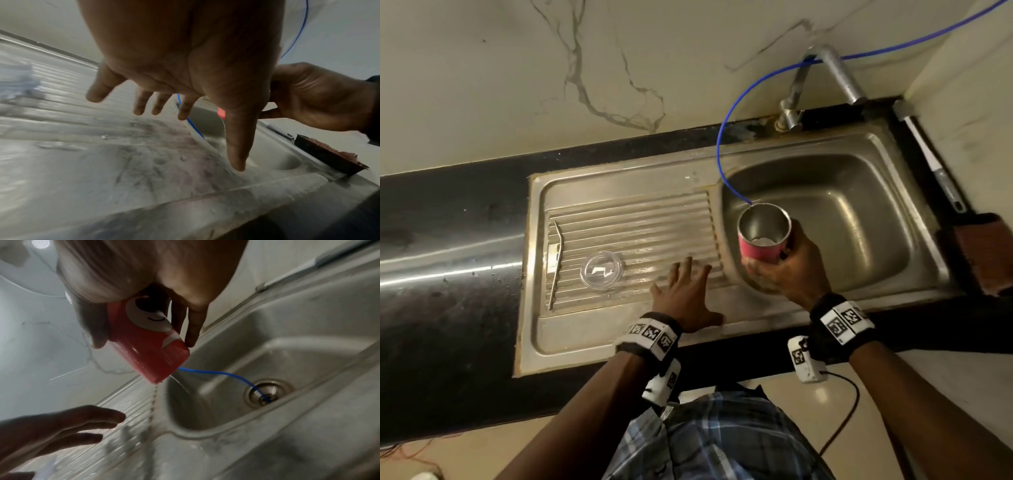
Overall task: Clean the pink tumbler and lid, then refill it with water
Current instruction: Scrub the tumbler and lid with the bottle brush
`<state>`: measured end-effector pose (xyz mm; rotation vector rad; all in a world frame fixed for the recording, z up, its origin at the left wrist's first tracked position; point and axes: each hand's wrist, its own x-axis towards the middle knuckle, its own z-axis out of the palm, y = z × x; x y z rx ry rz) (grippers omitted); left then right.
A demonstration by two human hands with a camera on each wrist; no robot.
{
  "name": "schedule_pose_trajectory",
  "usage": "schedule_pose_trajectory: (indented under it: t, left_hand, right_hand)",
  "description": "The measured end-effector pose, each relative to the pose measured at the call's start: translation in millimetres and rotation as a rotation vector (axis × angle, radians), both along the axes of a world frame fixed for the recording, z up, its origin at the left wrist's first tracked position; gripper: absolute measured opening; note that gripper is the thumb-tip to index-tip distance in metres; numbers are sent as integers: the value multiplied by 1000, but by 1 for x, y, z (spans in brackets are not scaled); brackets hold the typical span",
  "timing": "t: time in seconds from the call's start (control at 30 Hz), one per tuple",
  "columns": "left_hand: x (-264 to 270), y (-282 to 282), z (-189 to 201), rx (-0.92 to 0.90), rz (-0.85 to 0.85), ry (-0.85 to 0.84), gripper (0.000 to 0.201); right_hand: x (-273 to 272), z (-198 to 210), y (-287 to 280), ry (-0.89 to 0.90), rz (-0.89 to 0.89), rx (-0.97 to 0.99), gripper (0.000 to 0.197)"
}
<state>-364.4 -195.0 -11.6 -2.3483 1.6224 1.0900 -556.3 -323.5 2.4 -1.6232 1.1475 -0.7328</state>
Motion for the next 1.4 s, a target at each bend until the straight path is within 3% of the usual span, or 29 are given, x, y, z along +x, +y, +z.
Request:
schedule_pose_trajectory:
  t: [0.1, 0.43, 0.97, 1.4]
  left_hand:
    - [-15, -17, -1, 89, 21, -93, 132]
    - [-35, -35, -6, 194, 18, -167, 128]
    - [-38, -37, -5, 231, 35, -152, 132]
    - [-30, -17, -13, 169, 36, -78, 137]
  right_hand:
    - [-32, -4, -12, 86, -3, -23, 85]
    - [-85, -8, -48, 327, 42, -98, 91]
    - [-98, -6, -71, 670, 164, -194, 96]
    - [-100, 7, -72, 769, 185, -161, 93]
